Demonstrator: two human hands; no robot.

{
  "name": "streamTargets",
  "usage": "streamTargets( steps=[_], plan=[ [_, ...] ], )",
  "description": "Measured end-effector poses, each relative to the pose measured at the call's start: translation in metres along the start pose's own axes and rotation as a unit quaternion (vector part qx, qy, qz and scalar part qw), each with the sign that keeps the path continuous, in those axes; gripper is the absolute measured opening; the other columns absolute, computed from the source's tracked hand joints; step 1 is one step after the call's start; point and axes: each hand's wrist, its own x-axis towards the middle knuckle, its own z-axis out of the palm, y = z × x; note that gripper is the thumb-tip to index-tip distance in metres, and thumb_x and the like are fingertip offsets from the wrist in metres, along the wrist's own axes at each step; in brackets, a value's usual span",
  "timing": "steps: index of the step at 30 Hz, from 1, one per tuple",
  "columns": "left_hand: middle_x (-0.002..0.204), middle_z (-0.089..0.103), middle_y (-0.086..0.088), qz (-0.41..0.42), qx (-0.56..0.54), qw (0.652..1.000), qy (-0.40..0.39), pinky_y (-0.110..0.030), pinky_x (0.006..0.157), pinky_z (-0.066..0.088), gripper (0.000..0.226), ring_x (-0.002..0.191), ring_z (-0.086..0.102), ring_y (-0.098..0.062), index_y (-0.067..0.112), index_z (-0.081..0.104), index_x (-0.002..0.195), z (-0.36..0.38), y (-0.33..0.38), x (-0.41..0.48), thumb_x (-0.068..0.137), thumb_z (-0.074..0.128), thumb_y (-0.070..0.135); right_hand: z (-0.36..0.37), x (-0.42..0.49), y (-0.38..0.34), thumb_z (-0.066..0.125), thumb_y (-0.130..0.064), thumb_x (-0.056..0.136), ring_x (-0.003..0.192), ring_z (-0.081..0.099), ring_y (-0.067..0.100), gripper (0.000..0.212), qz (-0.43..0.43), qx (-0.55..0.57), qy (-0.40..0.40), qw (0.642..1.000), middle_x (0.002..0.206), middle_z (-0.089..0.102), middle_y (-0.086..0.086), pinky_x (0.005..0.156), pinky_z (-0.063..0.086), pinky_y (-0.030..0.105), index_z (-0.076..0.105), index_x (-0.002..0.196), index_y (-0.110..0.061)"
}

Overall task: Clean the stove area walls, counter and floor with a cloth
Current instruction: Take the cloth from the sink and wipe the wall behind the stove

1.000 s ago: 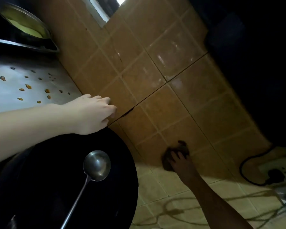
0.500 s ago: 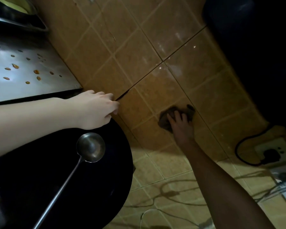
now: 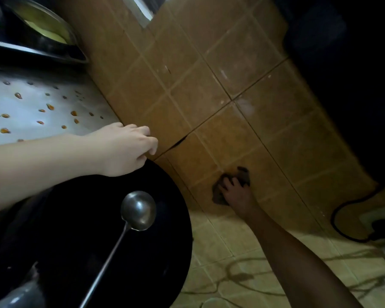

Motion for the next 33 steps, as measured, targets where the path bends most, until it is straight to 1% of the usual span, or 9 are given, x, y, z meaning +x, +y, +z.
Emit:
streamTargets(
  steps=[7, 10, 16, 19, 22, 26, 28, 31, 33],
  plan=[
    [0.125, 0.042, 0.006, -0.042, -0.005, 0.999, 0.007, -0.032, 0.092, 0.04, 0.026, 0.115, 0.046, -0.016, 0.035, 0.042, 0.119, -0.009, -0.044, -0.015, 0.094, 0.037, 0.034, -0.111, 0.088, -0.001, 0.043, -0.014, 0.096, 0.125, 0.031, 0.033, 0.039, 0.036, 0.043, 0.102, 0.993, 0.143, 0.027, 0.012, 0.077, 0.05, 0.039, 0.039, 0.134, -0.013],
    [0.126, 0.042, 0.005, -0.058, -0.002, 0.998, 0.003, -0.031, 0.093, 0.039, 0.028, 0.116, 0.045, -0.016, 0.035, 0.042, 0.122, -0.013, -0.059, -0.018, 0.095, 0.037, 0.034, -0.154, 0.111, 0.012, 0.043, -0.012, 0.097, 0.13, 0.027, 0.035, 0.041, 0.082, 0.079, 0.115, 0.987, 0.144, 0.025, 0.013, 0.084, 0.048, 0.042, 0.038, 0.138, -0.017],
    [0.126, 0.04, 0.005, -0.066, 0.004, 0.997, -0.028, -0.029, 0.093, 0.038, 0.027, 0.118, 0.044, -0.016, 0.035, 0.039, 0.123, -0.013, -0.082, -0.018, 0.096, 0.037, 0.035, -0.203, 0.132, 0.04, 0.054, -0.006, 0.09, 0.133, 0.024, 0.039, 0.061, 0.24, 0.192, 0.227, 0.924, 0.149, 0.021, 0.017, 0.093, 0.044, 0.05, 0.031, 0.144, -0.021],
    [0.125, 0.04, 0.005, -0.065, -0.004, 0.998, -0.021, -0.03, 0.094, 0.039, 0.025, 0.116, 0.045, -0.015, 0.035, 0.039, 0.121, -0.013, -0.091, -0.016, 0.096, 0.037, 0.036, -0.21, 0.141, 0.036, 0.055, -0.006, 0.088, 0.132, 0.024, 0.04, 0.063, 0.255, 0.191, 0.246, 0.915, 0.148, 0.021, 0.018, 0.092, 0.045, 0.05, 0.03, 0.144, -0.021],
    [0.125, 0.04, 0.005, -0.063, -0.01, 0.998, -0.022, -0.029, 0.092, 0.037, 0.024, 0.116, 0.044, -0.015, 0.034, 0.04, 0.12, -0.009, -0.097, -0.012, 0.096, 0.037, 0.035, -0.201, 0.151, 0.015, 0.046, -0.01, 0.094, 0.131, 0.027, 0.036, 0.058, 0.183, 0.104, 0.217, 0.953, 0.15, 0.02, 0.016, 0.086, 0.047, 0.042, 0.022, 0.147, -0.019],
    [0.126, 0.039, 0.006, -0.059, -0.026, 0.997, -0.031, -0.027, 0.085, 0.033, 0.024, 0.114, 0.043, -0.016, 0.034, 0.04, 0.12, -0.001, -0.104, -0.011, 0.097, 0.036, 0.032, -0.163, 0.166, -0.026, 0.041, -0.013, 0.095, 0.126, 0.035, 0.033, 0.046, 0.019, 0.011, 0.169, 0.985, 0.147, 0.029, 0.012, 0.086, 0.044, 0.039, 0.035, 0.14, -0.017],
    [0.125, 0.039, 0.006, -0.057, -0.035, 0.997, -0.032, -0.026, 0.081, 0.031, 0.023, 0.113, 0.043, -0.015, 0.034, 0.04, 0.12, 0.004, -0.108, -0.012, 0.097, 0.036, 0.032, -0.138, 0.161, -0.043, 0.052, -0.02, 0.09, 0.122, 0.044, 0.03, 0.043, -0.056, -0.038, 0.128, 0.989, 0.142, 0.04, 0.009, 0.083, 0.046, 0.039, 0.048, 0.133, -0.019],
    [0.123, 0.04, 0.007, -0.053, -0.045, 0.997, -0.029, -0.024, 0.08, 0.03, 0.023, 0.11, 0.043, -0.014, 0.034, 0.041, 0.119, 0.009, -0.114, -0.016, 0.097, 0.036, 0.031, -0.111, 0.149, -0.05, 0.085, -0.031, 0.054, 0.093, 0.058, 0.024, 0.046, -0.115, -0.078, 0.085, 0.987, 0.11, 0.065, 0.002, 0.059, 0.049, 0.031, 0.073, 0.099, -0.025],
    [0.122, 0.04, 0.007, -0.051, -0.039, 0.998, -0.023, -0.023, 0.078, 0.028, 0.022, 0.108, 0.044, -0.013, 0.033, 0.041, 0.117, 0.009, -0.119, -0.019, 0.096, 0.036, 0.031, -0.109, 0.15, -0.046, 0.086, -0.032, 0.05, 0.089, 0.06, 0.021, 0.047, -0.12, -0.11, 0.085, 0.983, 0.105, 0.067, -0.001, 0.056, 0.049, 0.03, 0.074, 0.095, -0.027]
  ],
)
